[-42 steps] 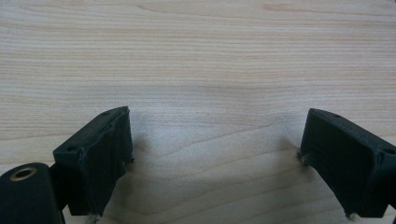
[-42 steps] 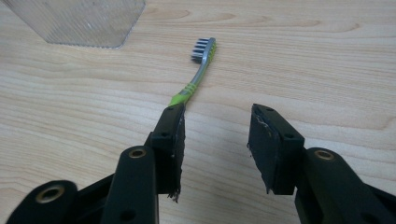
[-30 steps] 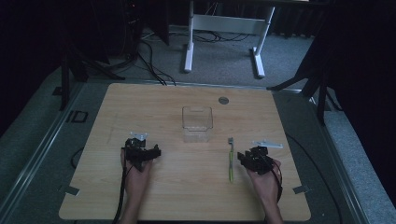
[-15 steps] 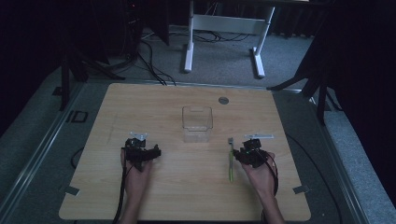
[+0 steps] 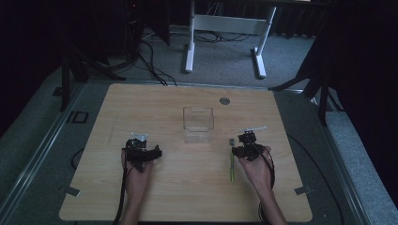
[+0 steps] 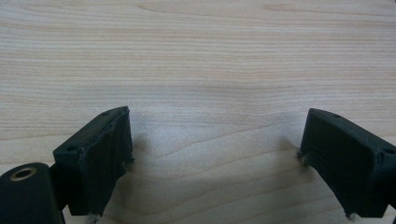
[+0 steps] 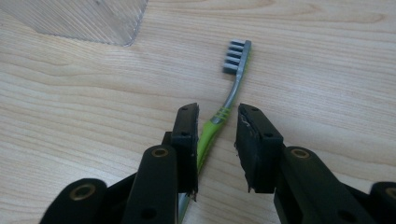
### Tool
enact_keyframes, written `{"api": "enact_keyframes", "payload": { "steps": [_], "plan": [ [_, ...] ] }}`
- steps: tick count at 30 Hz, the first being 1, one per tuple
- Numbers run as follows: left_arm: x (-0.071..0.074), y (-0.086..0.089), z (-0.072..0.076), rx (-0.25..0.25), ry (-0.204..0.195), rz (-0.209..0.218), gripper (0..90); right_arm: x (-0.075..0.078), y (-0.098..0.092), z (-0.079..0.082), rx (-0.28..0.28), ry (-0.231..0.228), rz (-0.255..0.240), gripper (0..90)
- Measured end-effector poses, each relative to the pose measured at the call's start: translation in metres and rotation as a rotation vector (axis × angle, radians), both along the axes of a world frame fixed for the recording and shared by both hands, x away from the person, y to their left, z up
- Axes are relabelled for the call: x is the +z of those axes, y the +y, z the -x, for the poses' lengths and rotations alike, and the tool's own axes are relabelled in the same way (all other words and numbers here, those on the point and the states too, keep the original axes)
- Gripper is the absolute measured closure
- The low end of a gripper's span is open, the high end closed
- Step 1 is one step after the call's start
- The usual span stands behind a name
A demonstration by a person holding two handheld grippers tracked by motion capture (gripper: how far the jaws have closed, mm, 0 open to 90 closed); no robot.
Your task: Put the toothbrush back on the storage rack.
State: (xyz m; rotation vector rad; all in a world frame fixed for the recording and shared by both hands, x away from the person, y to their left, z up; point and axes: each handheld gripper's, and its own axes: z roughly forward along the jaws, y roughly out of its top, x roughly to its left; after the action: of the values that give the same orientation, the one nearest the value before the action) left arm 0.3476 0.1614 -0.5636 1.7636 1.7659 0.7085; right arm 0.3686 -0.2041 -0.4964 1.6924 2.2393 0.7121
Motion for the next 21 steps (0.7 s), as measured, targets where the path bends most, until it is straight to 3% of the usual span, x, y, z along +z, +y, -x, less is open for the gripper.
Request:
{"api": "enact_keyframes", "payload": {
  "steps": [21],
  "plan": [
    [0.0, 0.0, 0.0, 0.0, 0.0, 0.0, 9.5, -0.001, 0.014, -0.013, -0.027, 0.146, 0.04, 72.9]
  ]
}}
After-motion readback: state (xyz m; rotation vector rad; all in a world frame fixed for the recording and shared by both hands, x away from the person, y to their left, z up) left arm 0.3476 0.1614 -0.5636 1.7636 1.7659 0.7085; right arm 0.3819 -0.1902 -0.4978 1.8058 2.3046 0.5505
